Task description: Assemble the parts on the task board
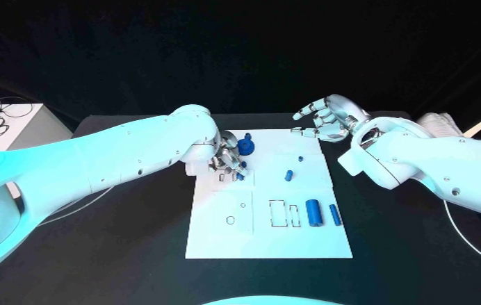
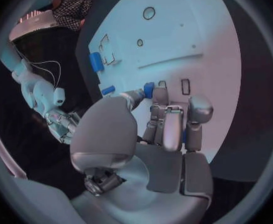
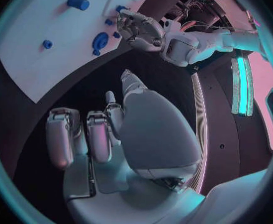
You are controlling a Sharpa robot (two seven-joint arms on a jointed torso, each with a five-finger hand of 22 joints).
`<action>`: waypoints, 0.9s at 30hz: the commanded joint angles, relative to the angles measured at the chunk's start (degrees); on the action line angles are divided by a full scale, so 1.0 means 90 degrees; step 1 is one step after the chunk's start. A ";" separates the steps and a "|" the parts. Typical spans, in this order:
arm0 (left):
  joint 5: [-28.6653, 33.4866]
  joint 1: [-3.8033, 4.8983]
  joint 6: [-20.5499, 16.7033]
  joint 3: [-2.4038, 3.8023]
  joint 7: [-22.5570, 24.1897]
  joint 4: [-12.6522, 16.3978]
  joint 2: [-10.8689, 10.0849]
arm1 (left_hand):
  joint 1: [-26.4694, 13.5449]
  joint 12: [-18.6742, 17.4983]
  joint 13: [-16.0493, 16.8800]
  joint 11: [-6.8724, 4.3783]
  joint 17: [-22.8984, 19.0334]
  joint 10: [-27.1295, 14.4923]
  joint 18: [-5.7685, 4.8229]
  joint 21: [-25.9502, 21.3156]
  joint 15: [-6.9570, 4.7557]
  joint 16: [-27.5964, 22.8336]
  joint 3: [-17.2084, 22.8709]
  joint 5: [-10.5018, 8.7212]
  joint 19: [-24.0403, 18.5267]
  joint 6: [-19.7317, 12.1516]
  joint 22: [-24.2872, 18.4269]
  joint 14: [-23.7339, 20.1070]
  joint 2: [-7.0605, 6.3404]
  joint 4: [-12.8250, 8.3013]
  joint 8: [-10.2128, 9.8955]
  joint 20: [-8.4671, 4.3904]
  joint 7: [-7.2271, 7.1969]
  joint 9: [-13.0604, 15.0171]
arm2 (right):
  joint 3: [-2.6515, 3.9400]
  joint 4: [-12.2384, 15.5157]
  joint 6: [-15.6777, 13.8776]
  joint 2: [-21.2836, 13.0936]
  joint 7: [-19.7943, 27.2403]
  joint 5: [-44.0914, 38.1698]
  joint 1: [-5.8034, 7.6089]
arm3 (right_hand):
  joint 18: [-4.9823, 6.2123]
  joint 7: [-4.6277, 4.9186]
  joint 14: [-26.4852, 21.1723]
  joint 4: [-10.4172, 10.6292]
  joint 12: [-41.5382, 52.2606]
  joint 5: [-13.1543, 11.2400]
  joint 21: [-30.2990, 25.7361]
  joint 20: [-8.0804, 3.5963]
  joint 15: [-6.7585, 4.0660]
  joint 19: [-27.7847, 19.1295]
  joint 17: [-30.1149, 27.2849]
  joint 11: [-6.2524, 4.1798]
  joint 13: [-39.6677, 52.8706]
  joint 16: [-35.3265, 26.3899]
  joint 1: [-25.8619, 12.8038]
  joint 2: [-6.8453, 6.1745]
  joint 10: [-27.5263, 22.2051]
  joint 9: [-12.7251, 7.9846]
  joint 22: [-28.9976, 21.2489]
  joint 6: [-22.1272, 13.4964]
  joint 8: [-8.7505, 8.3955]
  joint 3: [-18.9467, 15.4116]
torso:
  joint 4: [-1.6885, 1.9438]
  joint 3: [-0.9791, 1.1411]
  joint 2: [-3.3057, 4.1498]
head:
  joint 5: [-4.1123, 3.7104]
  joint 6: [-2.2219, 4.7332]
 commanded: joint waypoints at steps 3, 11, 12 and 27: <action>0.0418 0.0001 -0.0334 -0.0005 0.0135 0.0059 -0.0057 | -0.0077 -0.0024 0.0017 -0.0062 0.0049 0.0103 -0.0061 0.0068 -0.0050 0.0036 0.1070 0.0041 0.0008 -0.0051 0.0051 0.0021 -0.0139 -0.0544 0.0260 -0.0047 -0.0064 0.0527 | -0.0001 -0.0011 0.0124 0.0007 -0.0009 -0.0082 -0.0007 | 0.0051 0.0002 0.0573 0.0011 -0.0028 0.0023 -0.0024 0.0002 -0.0007 0.0295 0.1343 -0.0004 0.0320 -0.0042 -0.0058 -0.0006 -0.0052 -0.0011 0.1158 0.0035 0.0021 0.0018 | 0.0001 0.0001 -0.0002 | -0.0004 0.0002; 0.0684 0.0002 -0.0850 -0.0009 0.0209 0.0261 -0.0274 | -0.0406 0.0156 0.0230 -0.0099 0.0461 0.0407 -0.0120 0.0247 -0.0092 0.0230 0.1877 0.0165 0.0273 0.0014 0.0373 0.0220 -0.0334 -0.1053 0.0414 -0.0091 -0.0084 0.0843 | -0.0003 0.0003 0.0117 -0.0012 0.0019 -0.0082 -0.0012 | 0.0053 0.0000 0.0573 0.0010 -0.0031 0.0073 -0.0035 -0.0001 -0.0010 0.0292 0.1342 -0.0007 0.0315 -0.0044 -0.0058 -0.0001 -0.0052 -0.0016 0.1152 0.0039 0.0029 0.0035 | 0.0004 0.0005 0.0001 | 0.0013 0.0013; 0.0703 0.0002 -0.0905 -0.0009 0.0214 0.0305 -0.0316 | -0.0455 0.0164 0.0239 -0.0106 0.0505 0.0437 -0.0125 0.0262 -0.0100 0.0249 0.1928 0.0236 0.0296 0.0035 0.0400 0.0239 -0.0368 -0.1096 0.0423 -0.0098 -0.0090 0.0868 | -0.0003 0.0004 0.0112 -0.0017 0.0021 -0.0082 -0.0012 | 0.0053 0.0000 0.0573 0.0010 -0.0031 0.0073 -0.0035 -0.0001 -0.0010 0.0292 0.1342 -0.0007 0.0315 -0.0044 -0.0058 -0.0001 -0.0052 -0.0016 0.1152 0.0039 0.0029 0.0035 | 0.0007 0.0005 -0.0001 | 0.0014 0.0012; 0.0480 0.0002 -0.1519 -0.0044 0.0233 0.0758 -0.0759 | -0.0851 0.0386 0.0598 -0.0262 0.1005 0.1014 -0.0232 0.0507 -0.0251 0.0450 0.2106 0.1678 0.0782 0.0450 0.0927 0.0462 -0.0726 -0.1437 0.0402 -0.0254 -0.0239 0.1026 | -0.0004 0.0005 0.0077 -0.0042 0.0034 -0.0082 -0.0017 | 0.0053 0.0000 0.0572 0.0010 -0.0037 0.0119 -0.0038 -0.0004 -0.0012 0.0292 0.1339 -0.0009 0.0308 -0.0047 -0.0062 -0.0004 -0.0056 -0.0021 0.1150 0.0038 0.0033 0.0046 | 0.0019 0.0011 0.0006 | 0.0055 -0.0060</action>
